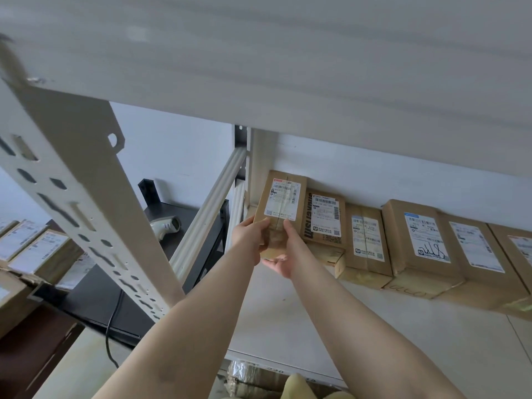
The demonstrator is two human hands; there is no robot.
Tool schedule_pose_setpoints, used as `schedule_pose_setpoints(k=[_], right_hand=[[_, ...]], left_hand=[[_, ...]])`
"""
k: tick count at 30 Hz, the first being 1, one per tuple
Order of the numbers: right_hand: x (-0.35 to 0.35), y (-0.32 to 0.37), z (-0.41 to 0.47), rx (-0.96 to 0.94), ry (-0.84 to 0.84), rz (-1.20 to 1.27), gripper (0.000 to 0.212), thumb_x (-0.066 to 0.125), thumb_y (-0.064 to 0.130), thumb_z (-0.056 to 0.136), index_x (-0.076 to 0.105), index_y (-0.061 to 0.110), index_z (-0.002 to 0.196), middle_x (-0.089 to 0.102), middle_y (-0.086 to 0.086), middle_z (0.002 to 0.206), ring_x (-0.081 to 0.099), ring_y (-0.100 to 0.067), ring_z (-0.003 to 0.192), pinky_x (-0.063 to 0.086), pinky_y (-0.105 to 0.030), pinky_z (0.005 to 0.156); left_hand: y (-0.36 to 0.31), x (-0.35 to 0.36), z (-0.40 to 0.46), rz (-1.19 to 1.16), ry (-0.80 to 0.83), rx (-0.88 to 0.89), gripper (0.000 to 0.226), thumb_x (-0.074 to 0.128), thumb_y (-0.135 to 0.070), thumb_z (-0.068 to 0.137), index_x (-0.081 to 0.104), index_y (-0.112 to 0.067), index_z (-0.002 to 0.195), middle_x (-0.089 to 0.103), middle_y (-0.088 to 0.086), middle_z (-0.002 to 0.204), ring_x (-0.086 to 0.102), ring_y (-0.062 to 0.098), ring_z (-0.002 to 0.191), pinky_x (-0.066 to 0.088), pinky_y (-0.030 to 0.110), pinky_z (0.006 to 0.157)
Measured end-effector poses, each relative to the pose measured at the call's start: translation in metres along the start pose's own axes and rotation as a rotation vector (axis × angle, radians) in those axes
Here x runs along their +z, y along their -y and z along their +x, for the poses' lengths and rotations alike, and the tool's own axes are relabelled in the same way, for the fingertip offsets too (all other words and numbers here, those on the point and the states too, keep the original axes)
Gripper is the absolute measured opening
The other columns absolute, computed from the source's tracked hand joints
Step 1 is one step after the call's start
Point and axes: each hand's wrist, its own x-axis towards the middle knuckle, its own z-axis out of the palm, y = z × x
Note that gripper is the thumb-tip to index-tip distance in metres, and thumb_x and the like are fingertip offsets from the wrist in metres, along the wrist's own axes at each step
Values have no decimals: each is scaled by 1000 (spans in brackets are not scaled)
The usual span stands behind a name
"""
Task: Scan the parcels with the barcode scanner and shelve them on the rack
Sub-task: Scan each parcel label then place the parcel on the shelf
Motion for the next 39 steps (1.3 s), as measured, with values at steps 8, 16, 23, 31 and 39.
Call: schedule_pose_setpoints(k=[8,16,23,31,39], right_hand=[[4,4,-8,-23,-17,-12,62,78,43,82,51,20,133,63,-9,131,55,-33,128,40,-60,110],[3,6,3,-39,-30,-119,80,82,56,67,52,27,135,67,-4,127,60,-30,122,43,-59,106],[-5,12,-24,-7,-19,-187,104,83,64,65,34,27,149,41,-2,156,35,-31,145,39,-55,112],[-24,6,-56,-127,-169,-334,62,73,49,86,56,11,133,61,-8,123,61,-24,104,55,-33,74],[-62,-43,-107,-171,-42,-349,27,69,35,93,66,8,98,70,-5,89,66,-18,81,53,-27,70]], left_hand=[[2,0,2,-29,5,8,24,73,-5,90,70,-15,112,74,4,86,71,20,73,57,27,57],[7,3,4,18,-21,76,24,72,-18,94,65,-26,116,71,-3,94,69,13,81,61,30,70],[10,1,-1,154,28,31,77,75,-49,84,43,-24,150,63,3,134,64,24,118,52,46,104],[22,-14,-34,21,-140,-38,50,70,-43,93,60,-15,133,62,2,119,61,17,101,51,35,96],[81,-47,-98,-264,-160,-74,22,70,-23,96,69,-9,112,73,4,98,69,16,89,56,28,79]])
